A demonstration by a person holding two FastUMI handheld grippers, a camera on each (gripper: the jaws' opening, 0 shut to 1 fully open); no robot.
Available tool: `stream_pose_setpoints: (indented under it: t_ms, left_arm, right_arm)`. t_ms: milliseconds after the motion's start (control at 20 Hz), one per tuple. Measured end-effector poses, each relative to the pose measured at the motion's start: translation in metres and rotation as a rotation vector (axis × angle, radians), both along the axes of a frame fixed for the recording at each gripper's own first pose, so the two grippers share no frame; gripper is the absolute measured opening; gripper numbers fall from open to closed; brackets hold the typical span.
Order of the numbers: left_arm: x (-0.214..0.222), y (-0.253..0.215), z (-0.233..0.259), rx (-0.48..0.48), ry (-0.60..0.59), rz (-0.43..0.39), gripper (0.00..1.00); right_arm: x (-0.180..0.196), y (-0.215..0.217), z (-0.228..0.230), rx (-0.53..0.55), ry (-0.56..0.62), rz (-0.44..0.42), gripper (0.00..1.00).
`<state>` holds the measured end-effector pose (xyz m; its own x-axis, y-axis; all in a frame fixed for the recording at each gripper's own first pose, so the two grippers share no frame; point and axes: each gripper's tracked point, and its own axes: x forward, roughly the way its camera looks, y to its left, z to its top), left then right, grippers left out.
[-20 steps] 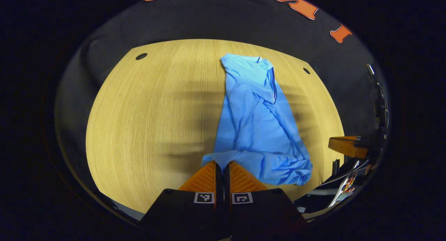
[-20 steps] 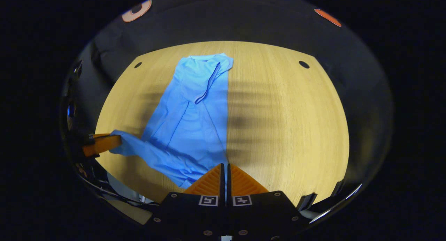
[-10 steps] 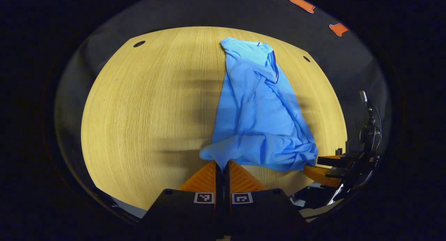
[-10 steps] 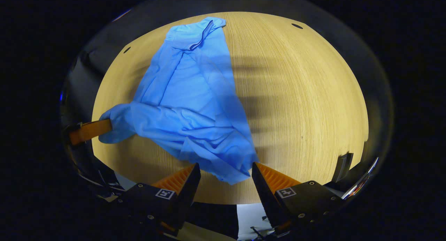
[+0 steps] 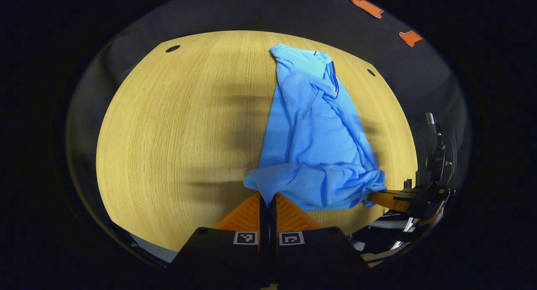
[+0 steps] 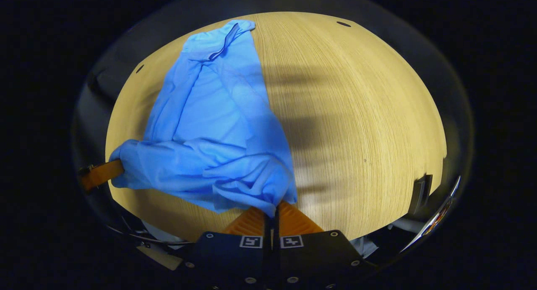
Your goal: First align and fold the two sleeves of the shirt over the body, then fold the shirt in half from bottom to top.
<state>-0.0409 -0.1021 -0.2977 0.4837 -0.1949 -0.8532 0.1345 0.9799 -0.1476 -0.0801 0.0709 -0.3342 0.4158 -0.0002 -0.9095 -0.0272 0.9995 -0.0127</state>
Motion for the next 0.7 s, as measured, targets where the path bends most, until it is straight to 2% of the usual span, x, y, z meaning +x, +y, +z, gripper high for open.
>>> stream_pose_setpoints:
  t_ms: [350, 700]
  left_arm:
    - [0.034, -0.002, 0.032, -0.007, -0.091, 0.017, 0.05]
    - [0.107, -0.006, 0.077, -0.027, -0.198, 0.038, 0.05]
  right_arm:
    - [0.052, 0.006, 0.08, -0.014, -0.171, 0.084, 0.01]
    - [0.129, 0.007, 0.142, -0.027, -0.305, 0.123, 0.01]
